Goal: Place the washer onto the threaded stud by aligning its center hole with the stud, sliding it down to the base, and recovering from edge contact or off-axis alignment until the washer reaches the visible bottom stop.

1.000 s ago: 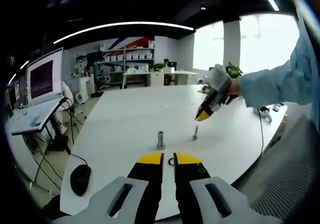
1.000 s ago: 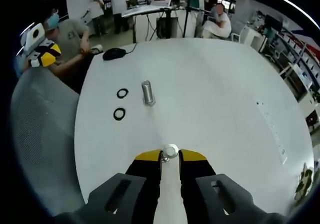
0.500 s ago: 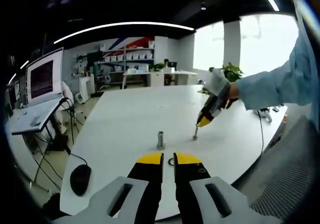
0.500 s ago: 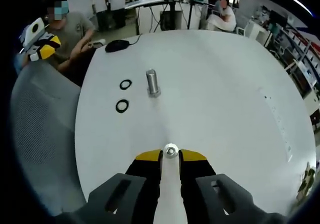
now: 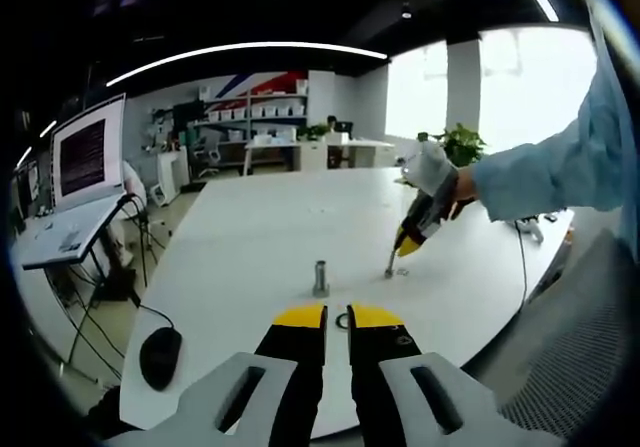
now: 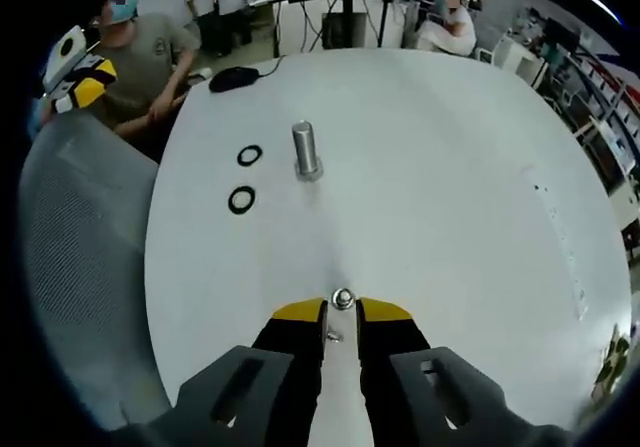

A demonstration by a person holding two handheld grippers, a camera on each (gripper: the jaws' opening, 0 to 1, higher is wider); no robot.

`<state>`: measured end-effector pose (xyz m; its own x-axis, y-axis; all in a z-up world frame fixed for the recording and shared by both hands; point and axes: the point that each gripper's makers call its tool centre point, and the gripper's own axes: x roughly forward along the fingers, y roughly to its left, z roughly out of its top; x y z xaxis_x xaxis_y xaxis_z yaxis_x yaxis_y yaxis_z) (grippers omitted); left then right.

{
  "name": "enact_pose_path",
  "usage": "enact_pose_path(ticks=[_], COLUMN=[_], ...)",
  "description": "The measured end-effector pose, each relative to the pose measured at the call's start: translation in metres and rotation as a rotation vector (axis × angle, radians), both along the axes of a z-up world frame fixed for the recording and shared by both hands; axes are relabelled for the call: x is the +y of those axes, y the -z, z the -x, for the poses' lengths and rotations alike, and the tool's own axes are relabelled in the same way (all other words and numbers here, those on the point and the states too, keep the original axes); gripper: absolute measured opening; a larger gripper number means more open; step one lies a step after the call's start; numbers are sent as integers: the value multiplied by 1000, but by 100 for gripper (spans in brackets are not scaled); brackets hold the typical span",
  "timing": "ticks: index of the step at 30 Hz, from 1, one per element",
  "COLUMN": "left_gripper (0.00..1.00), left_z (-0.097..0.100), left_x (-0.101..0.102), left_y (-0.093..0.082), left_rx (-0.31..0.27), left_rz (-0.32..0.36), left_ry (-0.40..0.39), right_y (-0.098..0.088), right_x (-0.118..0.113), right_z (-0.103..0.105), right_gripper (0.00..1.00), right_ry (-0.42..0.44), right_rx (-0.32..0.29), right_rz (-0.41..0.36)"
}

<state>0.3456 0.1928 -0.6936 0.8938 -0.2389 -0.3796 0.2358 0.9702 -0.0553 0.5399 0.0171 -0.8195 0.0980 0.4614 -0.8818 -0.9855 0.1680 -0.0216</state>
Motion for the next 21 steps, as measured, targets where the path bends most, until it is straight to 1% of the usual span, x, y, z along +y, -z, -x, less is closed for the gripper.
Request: enact_pose_path(ticks=[4,8,9,10,11,14,17,18,21], left_gripper=[6,6,6,6,6,6,6,6,6], left_z=[0,0,0,0,0,0,1,1,1], left_x=[0,0,0,0,0,0,0,0,0], left_y=[0,1,1,1,1,1,2,2,2], left_rx=[2,4,4,5,4,5,7,7,8], left_rz=[0,-1,-1,-1,-1,-1,-4,-4,-3], left_ry=[1,0,1,1,1,1,5,5,4], right_y=[1,6,12,17,26,43,50,53,56], right_x=[-3,-16,-23,-28,-34,-49,-54,-55,-55], right_z=[1,2,5,7,12,22,29,32,34], right_gripper=[14,14,15,15,15,15,15,15,15], right_ry=[1,30,54,61,66,47,55,60,61], right_rx=[1,20,39,50,60,60,84,102,103], right_rz=[3,12,24,36,48,98,104,103,107])
